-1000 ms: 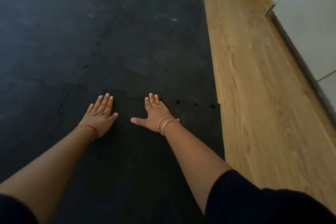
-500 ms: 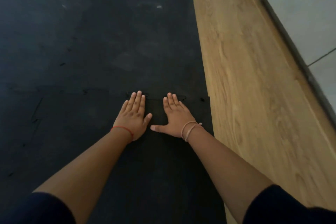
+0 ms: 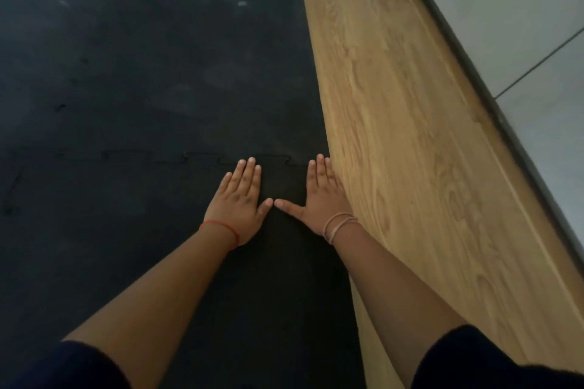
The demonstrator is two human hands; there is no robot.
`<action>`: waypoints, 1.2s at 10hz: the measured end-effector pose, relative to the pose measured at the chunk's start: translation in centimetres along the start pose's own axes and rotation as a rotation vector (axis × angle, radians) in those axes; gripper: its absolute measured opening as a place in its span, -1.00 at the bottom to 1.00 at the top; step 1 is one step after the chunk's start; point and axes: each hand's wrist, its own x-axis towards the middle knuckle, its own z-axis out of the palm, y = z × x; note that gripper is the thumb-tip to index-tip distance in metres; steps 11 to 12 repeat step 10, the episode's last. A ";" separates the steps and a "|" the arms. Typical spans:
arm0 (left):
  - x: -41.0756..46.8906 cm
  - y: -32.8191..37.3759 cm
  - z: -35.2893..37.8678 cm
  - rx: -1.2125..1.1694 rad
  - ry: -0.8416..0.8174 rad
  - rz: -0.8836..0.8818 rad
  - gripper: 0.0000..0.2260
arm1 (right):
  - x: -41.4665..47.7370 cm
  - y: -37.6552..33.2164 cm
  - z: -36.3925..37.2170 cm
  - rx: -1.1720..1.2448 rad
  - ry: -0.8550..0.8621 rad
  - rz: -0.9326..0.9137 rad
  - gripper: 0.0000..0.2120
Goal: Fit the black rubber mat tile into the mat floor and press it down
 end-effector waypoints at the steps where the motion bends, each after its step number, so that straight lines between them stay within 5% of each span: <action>1: 0.2 -0.3 0.1 0.001 -0.002 0.004 -0.44 | 0.3 -0.1 0.2 0.010 0.006 0.002 0.07; 3: 0.1 -0.1 -0.5 0.031 -0.067 0.000 -0.41 | 0.0 -0.1 -0.3 -0.003 -0.044 0.003 0.05; 7: -6.0 1.5 1.8 -0.062 0.073 -0.036 -0.44 | -9.3 -0.1 3.2 0.005 0.026 0.026 -0.15; 9: -5.8 1.9 -1.3 -0.072 -0.127 -0.050 -0.43 | -9.3 -0.9 1.2 -0.013 -0.161 0.082 -0.16; 10: -6.4 3.1 -4.3 -0.060 0.089 0.073 -0.49 | -9.9 -1.4 -2.6 -0.004 -0.187 0.047 -0.17; 12: -6.4 3.1 -4.3 -0.060 0.089 0.073 -0.49 | -9.9 -1.4 -2.6 -0.004 -0.187 0.047 -0.17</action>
